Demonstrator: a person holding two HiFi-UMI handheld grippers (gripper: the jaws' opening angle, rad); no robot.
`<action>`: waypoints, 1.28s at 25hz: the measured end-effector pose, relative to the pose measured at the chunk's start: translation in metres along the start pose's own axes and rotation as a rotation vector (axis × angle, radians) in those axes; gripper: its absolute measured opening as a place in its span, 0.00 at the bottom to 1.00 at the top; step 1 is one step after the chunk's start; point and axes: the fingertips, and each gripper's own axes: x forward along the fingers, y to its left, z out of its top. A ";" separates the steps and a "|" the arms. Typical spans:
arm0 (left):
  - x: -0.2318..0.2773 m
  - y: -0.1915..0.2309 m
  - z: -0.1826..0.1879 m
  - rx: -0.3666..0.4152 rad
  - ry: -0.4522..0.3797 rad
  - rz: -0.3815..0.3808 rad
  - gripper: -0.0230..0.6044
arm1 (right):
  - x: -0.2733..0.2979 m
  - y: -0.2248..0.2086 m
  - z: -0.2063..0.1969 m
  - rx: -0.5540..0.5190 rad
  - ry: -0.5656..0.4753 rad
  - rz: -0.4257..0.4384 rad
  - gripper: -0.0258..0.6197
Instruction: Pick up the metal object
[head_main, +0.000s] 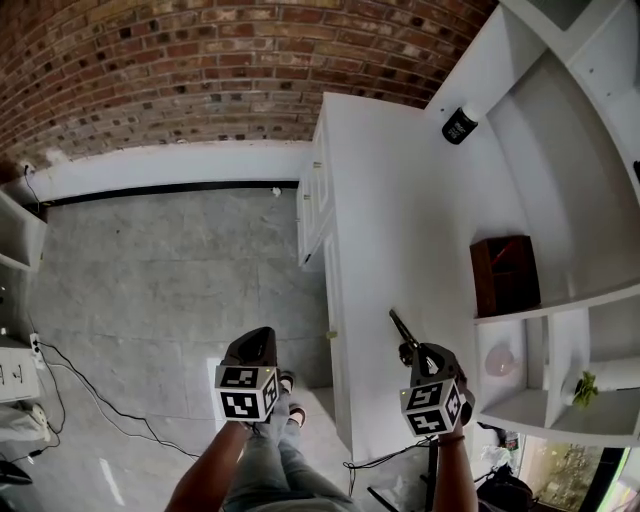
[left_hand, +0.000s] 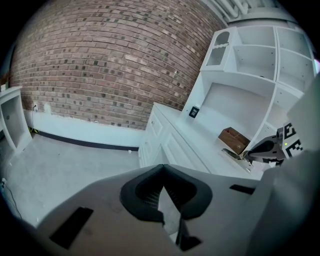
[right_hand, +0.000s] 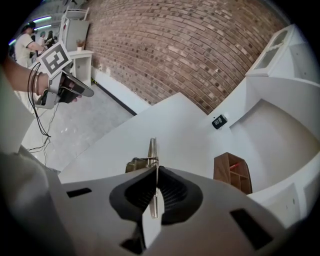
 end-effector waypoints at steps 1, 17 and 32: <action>0.000 -0.002 0.003 0.006 -0.001 -0.003 0.04 | -0.003 -0.002 0.001 0.012 -0.004 -0.002 0.05; -0.018 -0.117 0.063 0.167 -0.088 -0.173 0.04 | -0.108 -0.068 -0.032 0.393 -0.160 -0.137 0.05; -0.065 -0.278 0.177 0.280 -0.296 -0.440 0.04 | -0.273 -0.159 -0.060 0.840 -0.643 -0.516 0.05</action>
